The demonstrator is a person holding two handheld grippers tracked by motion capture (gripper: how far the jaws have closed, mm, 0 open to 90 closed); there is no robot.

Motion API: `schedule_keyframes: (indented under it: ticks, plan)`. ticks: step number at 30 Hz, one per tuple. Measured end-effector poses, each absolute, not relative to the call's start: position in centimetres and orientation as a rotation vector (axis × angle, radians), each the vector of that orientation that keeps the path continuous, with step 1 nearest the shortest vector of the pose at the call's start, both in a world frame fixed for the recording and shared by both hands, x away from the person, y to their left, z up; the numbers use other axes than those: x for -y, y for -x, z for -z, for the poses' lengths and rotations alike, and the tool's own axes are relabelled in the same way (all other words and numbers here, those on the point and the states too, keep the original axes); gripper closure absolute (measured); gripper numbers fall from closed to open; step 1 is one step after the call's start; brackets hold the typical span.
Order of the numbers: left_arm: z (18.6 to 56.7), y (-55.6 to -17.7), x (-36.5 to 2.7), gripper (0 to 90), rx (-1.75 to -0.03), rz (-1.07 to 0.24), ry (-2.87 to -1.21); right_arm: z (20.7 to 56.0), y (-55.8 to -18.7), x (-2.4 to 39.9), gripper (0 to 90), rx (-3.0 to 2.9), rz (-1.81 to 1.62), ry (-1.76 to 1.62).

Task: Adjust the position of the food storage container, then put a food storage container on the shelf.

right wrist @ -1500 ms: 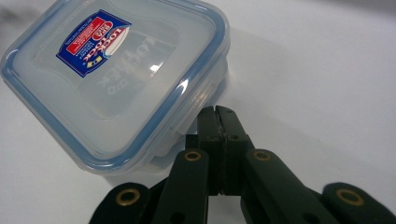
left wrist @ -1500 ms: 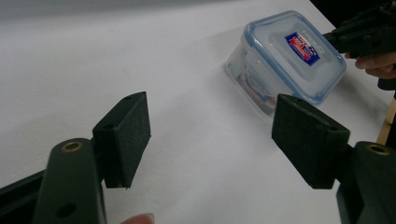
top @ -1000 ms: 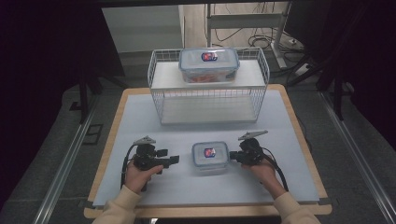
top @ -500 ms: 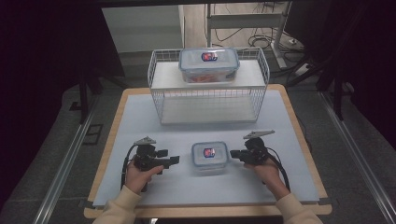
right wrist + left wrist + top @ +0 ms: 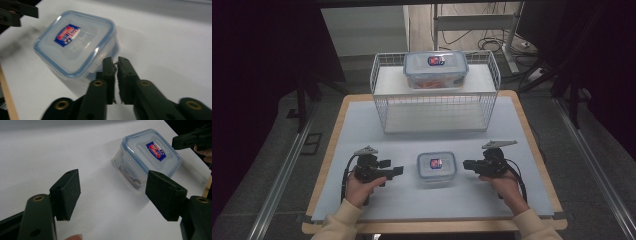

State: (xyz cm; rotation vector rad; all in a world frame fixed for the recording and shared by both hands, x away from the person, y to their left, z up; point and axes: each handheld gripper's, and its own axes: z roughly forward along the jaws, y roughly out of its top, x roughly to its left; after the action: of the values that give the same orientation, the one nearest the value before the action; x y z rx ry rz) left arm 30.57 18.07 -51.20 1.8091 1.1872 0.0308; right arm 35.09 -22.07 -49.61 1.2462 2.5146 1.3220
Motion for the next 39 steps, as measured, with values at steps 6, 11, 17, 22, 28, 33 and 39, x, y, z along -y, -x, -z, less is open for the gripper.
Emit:
schedule_keyframes:
  ticks: [6, 11, 17, 22, 28, 33, 39]
  plan:
    - [51.0, -30.5, -17.9, 23.6, -1.205, -0.022, -1.806, 49.2, -35.3, 22.3, 44.2, -2.45, -1.411, -1.316]
    - [50.8, -30.5, -17.6, 19.9, -1.225, -0.015, -1.795, 48.9, -35.4, 22.6, 36.9, -2.437, -1.444, -1.339]
    - [50.8, -30.6, -17.2, 17.9, -1.227, 0.01, -1.788, 48.9, -35.6, 22.6, 32.5, -2.454, -1.454, -1.355]
    - [50.9, -30.6, -16.6, 17.5, -1.224, 0.032, -1.784, 49.0, -35.7, 22.6, 31.4, -2.451, -1.47, -1.378]
    - [51.1, -31.0, -15.2, 17.3, -1.228, 0.072, -1.776, 49.1, -35.8, 22.2, 30.9, -2.457, -1.471, -1.385]
    - [51.4, -31.6, -13.9, 17.4, -1.226, 0.109, -1.778, 49.2, -36.0, 21.8, 30.4, -2.48, -1.469, -1.379]
    - [52.1, -32.7, -12.4, 18.9, -1.237, 0.175, -1.75, 49.7, -36.2, 21.2, 29.7, -2.511, -1.46, -1.389]
